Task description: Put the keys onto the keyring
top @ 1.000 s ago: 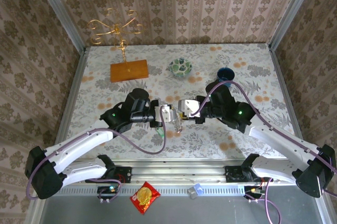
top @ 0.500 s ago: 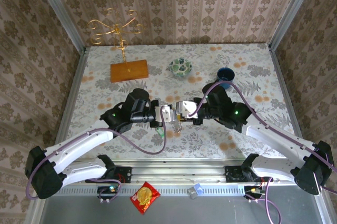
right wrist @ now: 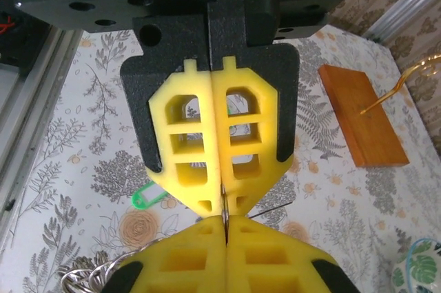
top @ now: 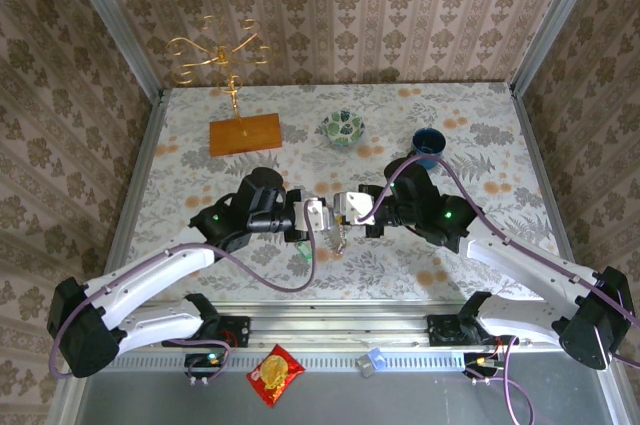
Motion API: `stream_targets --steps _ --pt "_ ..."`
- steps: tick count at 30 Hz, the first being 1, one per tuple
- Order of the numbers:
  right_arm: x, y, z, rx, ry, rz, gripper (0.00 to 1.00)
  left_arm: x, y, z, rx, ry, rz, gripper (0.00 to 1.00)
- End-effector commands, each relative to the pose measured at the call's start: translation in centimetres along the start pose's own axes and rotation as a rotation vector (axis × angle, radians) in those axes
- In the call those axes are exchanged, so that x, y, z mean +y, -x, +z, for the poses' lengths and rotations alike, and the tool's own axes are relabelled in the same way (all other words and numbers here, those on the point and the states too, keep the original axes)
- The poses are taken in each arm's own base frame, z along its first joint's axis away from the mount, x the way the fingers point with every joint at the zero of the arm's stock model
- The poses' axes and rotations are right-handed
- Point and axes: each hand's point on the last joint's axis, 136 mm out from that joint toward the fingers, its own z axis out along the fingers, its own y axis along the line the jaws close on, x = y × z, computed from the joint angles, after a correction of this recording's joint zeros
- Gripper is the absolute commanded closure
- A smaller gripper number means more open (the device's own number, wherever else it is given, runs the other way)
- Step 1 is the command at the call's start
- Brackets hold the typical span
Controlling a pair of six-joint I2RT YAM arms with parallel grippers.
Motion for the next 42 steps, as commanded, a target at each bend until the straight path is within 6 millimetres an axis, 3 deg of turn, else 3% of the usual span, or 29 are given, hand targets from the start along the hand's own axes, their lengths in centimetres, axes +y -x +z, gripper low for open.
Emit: stream_targets --steps 1,4,6,9,15,24,32,42 --pt "0.3 0.7 0.0 -0.051 0.007 0.016 1.0 1.7 3.0 -1.3 -0.099 0.052 -0.046 0.93" --pt "-0.3 1.0 -0.7 -0.124 -0.009 0.07 1.0 3.1 2.8 -2.9 -0.194 0.126 -0.158 0.68" --pt "-0.5 1.3 -1.2 -0.18 0.0 0.107 1.0 3.7 3.1 -4.4 -0.303 0.155 -0.231 0.61" --pt "-0.6 2.0 -1.7 -0.258 0.03 0.154 1.0 3.7 3.3 -5.7 -0.421 0.164 -0.29 0.58" --pt "-0.6 3.7 -2.3 -0.355 0.077 0.198 1.0 2.0 3.8 -5.2 -0.518 0.049 -0.338 0.61" --pt "-0.3 2.7 -1.8 -0.301 0.079 0.224 1.0 -0.3 2.0 -3.2 -0.463 -0.053 -0.362 0.62" --pt "-0.1 3.1 -1.3 -0.291 0.09 0.219 1.0 -0.5 1.3 -2.0 -0.437 -0.063 -0.347 0.63" --pt "0.0 3.3 -0.5 -0.275 0.098 0.218 1.0 -0.4 1.5 -1.9 -0.443 -0.068 -0.333 0.8"
